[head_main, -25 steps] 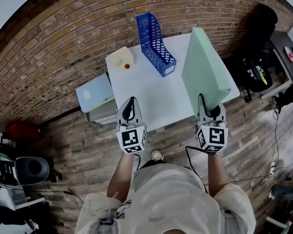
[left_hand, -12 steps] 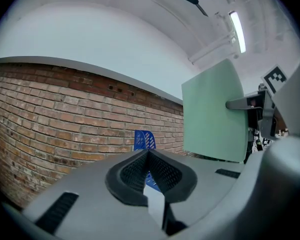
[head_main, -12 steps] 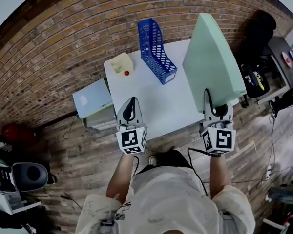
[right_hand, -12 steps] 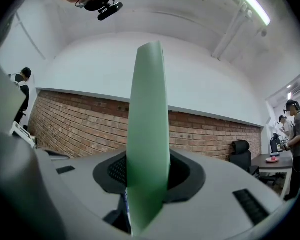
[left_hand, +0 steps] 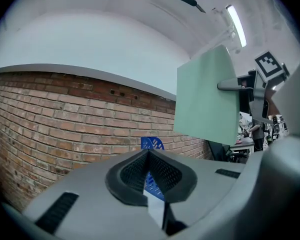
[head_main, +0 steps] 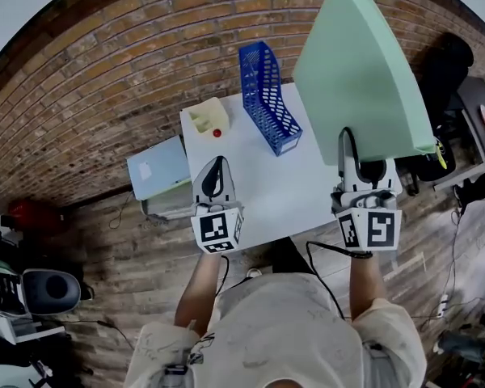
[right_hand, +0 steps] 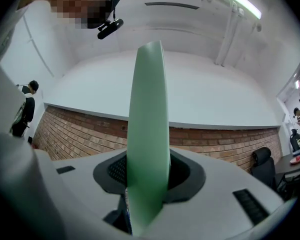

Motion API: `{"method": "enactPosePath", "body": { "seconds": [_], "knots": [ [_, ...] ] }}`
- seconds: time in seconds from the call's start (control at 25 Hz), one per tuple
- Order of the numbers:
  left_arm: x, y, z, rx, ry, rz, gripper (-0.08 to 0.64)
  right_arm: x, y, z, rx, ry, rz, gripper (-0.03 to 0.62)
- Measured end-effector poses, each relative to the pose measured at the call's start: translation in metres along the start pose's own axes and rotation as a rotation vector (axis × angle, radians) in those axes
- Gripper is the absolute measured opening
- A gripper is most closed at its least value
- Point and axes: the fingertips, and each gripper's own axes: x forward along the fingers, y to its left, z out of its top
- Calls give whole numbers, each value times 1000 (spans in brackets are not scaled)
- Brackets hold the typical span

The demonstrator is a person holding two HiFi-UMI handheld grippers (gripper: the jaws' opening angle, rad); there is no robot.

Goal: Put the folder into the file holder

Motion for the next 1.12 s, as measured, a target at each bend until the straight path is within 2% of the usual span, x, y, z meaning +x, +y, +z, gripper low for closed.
{"method": "enactPosePath", "body": {
  "seconds": [0.16,0.32,1.12],
  "knots": [
    [14,7,10,11,-19,39,9,27,3,1,15,-35,52,158],
    [23,18,13,-10,-36,85,9,54,6,-7,38,-46,94,158],
    [65,36,-16,-2,38,197,9,126,14,-87,99,44,215,156]
  ]
}}
